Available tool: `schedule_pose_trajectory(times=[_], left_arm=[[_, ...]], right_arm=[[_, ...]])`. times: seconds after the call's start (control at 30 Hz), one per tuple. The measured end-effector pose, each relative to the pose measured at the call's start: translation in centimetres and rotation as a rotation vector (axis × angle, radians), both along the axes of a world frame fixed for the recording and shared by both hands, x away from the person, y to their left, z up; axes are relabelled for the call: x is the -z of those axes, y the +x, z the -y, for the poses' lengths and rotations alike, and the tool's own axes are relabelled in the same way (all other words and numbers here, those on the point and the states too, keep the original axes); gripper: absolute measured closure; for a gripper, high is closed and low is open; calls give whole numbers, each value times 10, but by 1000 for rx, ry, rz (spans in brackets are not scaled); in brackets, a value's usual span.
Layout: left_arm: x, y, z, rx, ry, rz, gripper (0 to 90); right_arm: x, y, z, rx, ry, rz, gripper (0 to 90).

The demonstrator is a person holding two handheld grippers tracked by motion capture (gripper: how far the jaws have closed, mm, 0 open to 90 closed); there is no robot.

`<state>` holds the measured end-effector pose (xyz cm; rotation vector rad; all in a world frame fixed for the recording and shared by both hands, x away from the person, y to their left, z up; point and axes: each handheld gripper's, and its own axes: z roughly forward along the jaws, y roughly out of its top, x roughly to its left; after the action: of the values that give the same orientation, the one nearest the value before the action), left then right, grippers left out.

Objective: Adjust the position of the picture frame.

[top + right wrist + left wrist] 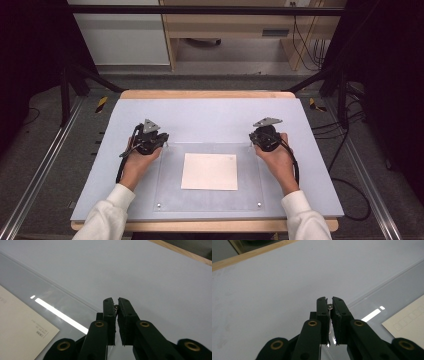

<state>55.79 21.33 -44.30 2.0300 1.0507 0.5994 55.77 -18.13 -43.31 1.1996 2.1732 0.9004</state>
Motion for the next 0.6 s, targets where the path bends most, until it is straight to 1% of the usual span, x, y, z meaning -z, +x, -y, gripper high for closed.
schedule_pose_trajectory(times=[0.1,0.17,0.23,0.3,0.33,0.37,0.4,0.47,0.6], left_arm=[[-2,1,0,-1,3,-13,842],[-3,2,1,-12,-1,-25,845],[-4,3,3,-20,10,-33,845],[-5,4,4,-28,6,-49,847],[-5,4,3,-27,9,-55,848],[-6,5,4,-30,3,-59,849],[-6,5,4,-29,5,-63,850],[-7,6,4,-25,14,-72,850],[-9,10,4,-16,17,-93,851]], right_arm=[[-1,0,0,-1,-1,-7,853],[-1,1,0,2,-2,-10,853],[-2,1,-1,4,-6,-16,853],[-3,3,-3,4,-21,-23,852],[-3,3,-3,6,-27,-28,853],[-4,4,-4,8,-25,-36,854],[-5,5,-4,5,-33,-40,854],[-6,6,-4,7,-31,-54,855],[-8,9,-7,20,-39,-84,855]])
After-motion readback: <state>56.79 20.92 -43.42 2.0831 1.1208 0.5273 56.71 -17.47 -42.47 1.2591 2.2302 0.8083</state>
